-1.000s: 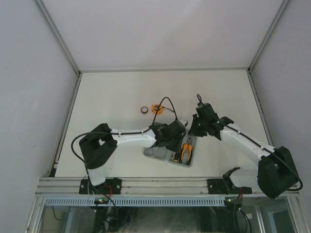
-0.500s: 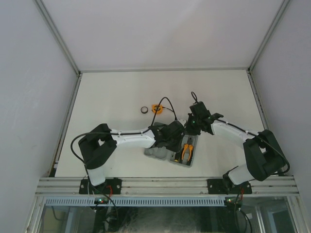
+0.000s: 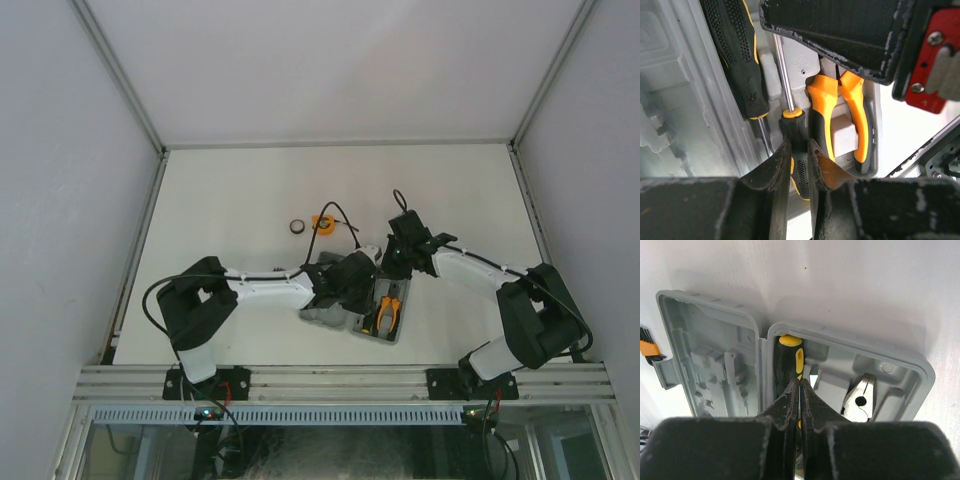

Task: Sort the tools into containers
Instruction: Adjust the screwdriver in the storage box.

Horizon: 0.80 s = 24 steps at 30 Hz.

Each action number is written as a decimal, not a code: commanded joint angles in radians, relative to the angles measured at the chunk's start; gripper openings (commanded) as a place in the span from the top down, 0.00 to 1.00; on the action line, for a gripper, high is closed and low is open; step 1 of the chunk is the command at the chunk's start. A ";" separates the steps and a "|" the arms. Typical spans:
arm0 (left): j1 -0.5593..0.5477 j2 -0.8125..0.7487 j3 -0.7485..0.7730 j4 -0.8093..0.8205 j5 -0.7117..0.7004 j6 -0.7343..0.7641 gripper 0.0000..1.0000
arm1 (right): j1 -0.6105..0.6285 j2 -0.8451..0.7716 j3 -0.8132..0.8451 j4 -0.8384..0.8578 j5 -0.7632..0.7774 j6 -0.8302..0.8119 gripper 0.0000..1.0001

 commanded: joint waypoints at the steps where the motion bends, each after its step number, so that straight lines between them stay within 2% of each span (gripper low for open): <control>1: -0.005 0.013 -0.060 -0.033 0.018 -0.026 0.77 | 0.005 -0.021 0.033 -0.003 0.027 0.015 1.00; 9: -0.005 0.012 -0.054 -0.040 0.016 -0.027 0.77 | 0.011 -0.048 0.027 -0.024 0.072 0.020 0.98; 24: -0.005 0.014 -0.046 -0.054 0.016 -0.022 0.77 | 0.011 0.015 0.028 0.001 0.020 0.006 0.98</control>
